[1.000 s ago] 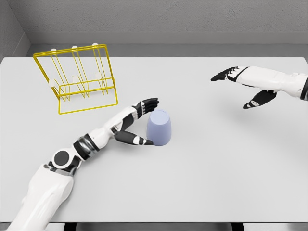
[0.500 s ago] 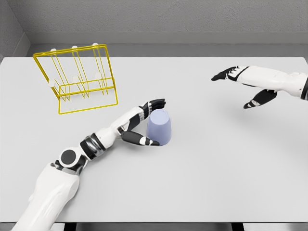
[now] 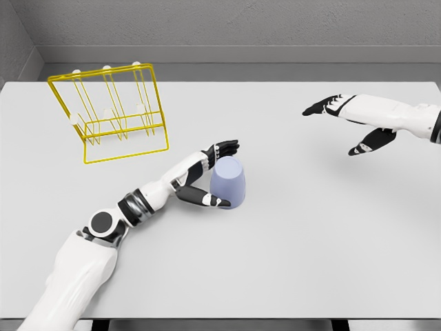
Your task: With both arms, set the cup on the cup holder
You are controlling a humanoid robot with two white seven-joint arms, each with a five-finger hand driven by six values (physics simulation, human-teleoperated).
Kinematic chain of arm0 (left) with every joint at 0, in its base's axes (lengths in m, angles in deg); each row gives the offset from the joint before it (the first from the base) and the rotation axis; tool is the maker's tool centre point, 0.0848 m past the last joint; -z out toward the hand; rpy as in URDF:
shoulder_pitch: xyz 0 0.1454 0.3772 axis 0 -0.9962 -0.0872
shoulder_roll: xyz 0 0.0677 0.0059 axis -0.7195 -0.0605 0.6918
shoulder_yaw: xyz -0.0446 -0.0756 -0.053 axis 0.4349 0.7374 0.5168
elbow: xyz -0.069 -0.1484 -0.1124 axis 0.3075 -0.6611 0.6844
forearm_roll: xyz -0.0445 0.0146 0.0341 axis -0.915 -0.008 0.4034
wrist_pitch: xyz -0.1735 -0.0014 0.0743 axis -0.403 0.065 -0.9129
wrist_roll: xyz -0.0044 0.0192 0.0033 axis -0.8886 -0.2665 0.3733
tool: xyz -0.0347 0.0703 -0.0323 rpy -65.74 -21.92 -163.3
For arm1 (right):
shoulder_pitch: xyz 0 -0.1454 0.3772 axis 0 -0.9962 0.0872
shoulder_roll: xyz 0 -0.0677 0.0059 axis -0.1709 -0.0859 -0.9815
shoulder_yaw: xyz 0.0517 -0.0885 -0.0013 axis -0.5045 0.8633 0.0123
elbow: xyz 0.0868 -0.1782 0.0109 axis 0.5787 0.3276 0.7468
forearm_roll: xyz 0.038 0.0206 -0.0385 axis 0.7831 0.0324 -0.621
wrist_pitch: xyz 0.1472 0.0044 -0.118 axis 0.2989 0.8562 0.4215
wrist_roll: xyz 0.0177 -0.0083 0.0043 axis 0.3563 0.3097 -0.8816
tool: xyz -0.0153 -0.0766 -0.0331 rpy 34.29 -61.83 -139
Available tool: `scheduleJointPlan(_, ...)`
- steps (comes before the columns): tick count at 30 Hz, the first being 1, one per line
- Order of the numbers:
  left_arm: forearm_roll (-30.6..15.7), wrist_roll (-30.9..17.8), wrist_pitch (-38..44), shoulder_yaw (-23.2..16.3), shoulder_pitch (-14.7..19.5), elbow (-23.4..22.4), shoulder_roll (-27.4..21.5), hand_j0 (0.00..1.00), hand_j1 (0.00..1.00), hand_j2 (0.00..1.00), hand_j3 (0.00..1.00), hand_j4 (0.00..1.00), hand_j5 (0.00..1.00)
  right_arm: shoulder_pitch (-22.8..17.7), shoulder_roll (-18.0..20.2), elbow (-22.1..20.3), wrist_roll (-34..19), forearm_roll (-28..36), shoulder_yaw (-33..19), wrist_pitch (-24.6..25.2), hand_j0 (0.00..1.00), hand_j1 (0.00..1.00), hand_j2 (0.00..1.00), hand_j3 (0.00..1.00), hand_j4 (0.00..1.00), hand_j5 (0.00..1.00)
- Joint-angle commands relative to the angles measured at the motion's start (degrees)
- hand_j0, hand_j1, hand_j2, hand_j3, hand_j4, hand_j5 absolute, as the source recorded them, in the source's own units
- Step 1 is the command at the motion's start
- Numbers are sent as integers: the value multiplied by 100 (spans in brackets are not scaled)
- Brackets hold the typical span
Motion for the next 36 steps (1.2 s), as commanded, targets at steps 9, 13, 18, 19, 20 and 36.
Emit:
scheduleJointPlan(9, 31, 0, -10, -61, 0, -3, 79, 100, 100, 100, 100, 100, 100, 0, 6, -2, 3, 37, -4, 14, 100, 100, 100, 100, 100, 100)
scheduleJointPlan(13, 31, 0, -1, -70, 0, -3, 88, 100, 100, 100, 100, 100, 100, -9, -3, -2, 3, 37, -4, 14, 100, 100, 100, 100, 100, 100)
scheduleJointPlan(18, 23, 0, -1, -70, 0, -3, 79, 55, 55, 55, 55, 55, 55, 0, 6, -2, 3, 37, -4, 14, 100, 100, 100, 100, 100, 100)
scheduleJointPlan(19, 23, 0, -1, -70, 0, -3, 79, 50, 50, 50, 50, 50, 50, 0, 6, -2, 3, 37, -4, 14, 100, 100, 100, 100, 100, 100)
scheduleJointPlan(20, 23, 0, -1, -70, 0, -3, 79, 46, 46, 46, 46, 46, 46, -9, 6, -2, -6, 37, -4, 14, 100, 100, 100, 100, 100, 100)
scheduleJointPlan(36, -65, 0, 34, 62, -123, 682, -9, 38, 38, 38, 38, 38, 38, 0, 6, -2, 3, 37, -4, 14, 100, 100, 100, 100, 100, 100)
